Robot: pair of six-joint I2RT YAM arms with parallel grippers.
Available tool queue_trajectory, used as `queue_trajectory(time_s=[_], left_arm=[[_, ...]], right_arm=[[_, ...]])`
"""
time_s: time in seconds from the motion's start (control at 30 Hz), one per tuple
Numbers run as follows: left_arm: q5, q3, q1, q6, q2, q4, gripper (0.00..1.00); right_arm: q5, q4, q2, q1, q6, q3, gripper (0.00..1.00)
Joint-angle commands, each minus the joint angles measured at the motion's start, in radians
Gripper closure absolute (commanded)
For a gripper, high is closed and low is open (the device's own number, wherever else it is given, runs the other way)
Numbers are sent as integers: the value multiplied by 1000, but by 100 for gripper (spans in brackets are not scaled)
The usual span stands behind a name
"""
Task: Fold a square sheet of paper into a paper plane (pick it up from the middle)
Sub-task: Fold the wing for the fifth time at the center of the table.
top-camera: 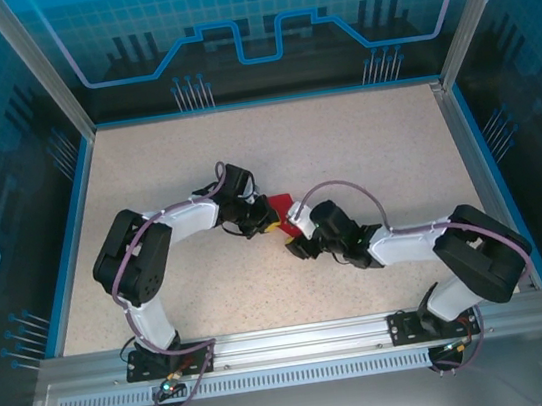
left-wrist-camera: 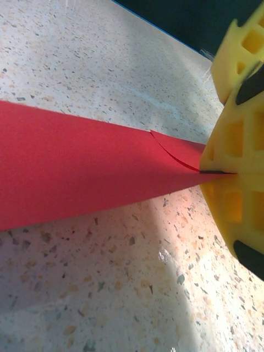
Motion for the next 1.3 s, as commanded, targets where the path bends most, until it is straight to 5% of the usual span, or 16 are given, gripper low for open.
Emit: queue_trajectory(time_s=[0.0,0.37,0.63,0.93,1.27], left_arm=[[-7,32,-9,-5,-29,-47,96],[-4,42,-9,-5,-34,-62,96],[-2,41,-9,-10,-31,-65,96],[-4,45,-9,-5,-40,-73,95],[-75,82,54,46,-100,-148,63]], right_arm=[[131,142,44,41,-131,-11,43],[307,303,210,86,-159,17,55],[302,347,247,89,-152,44,60],[290,348,277,89,-151,63,77],[131,366,234,29,-36,-1,90]])
